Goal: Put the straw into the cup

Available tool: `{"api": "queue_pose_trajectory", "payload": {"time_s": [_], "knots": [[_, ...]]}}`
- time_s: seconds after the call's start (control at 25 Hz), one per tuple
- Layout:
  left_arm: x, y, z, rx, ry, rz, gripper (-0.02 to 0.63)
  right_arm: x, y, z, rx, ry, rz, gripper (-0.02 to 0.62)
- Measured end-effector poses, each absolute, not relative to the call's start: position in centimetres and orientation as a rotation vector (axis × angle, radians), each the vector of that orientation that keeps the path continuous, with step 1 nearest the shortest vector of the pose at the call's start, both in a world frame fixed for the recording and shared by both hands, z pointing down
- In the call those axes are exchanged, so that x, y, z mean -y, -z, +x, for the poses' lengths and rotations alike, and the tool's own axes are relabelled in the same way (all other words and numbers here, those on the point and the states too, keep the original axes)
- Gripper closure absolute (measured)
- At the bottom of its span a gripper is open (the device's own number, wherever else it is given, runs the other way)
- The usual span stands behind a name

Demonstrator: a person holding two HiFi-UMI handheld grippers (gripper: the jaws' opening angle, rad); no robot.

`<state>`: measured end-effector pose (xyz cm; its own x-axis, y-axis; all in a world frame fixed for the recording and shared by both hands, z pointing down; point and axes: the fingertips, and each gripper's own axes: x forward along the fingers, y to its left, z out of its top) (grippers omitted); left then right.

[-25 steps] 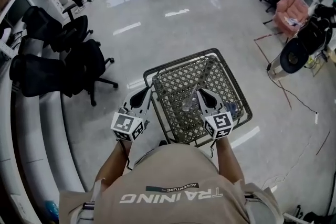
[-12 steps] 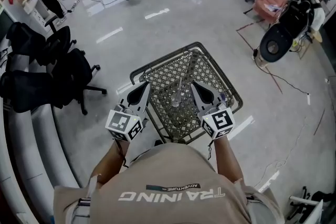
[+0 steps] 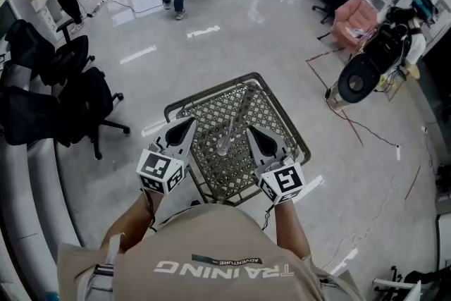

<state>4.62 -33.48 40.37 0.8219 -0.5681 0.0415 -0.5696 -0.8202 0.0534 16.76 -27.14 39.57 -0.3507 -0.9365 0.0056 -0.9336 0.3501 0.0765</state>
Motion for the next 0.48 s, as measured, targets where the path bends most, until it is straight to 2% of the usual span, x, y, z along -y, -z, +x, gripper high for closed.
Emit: {"api": "queue_pose_trajectory", "payload": {"time_s": [0.48], "knots": [[34.0,-38.0,3.7,0.921,-0.022,2.994,0.591,28.2,-36.9,14.9,2.528,0.133,1.75,0.579]]}}
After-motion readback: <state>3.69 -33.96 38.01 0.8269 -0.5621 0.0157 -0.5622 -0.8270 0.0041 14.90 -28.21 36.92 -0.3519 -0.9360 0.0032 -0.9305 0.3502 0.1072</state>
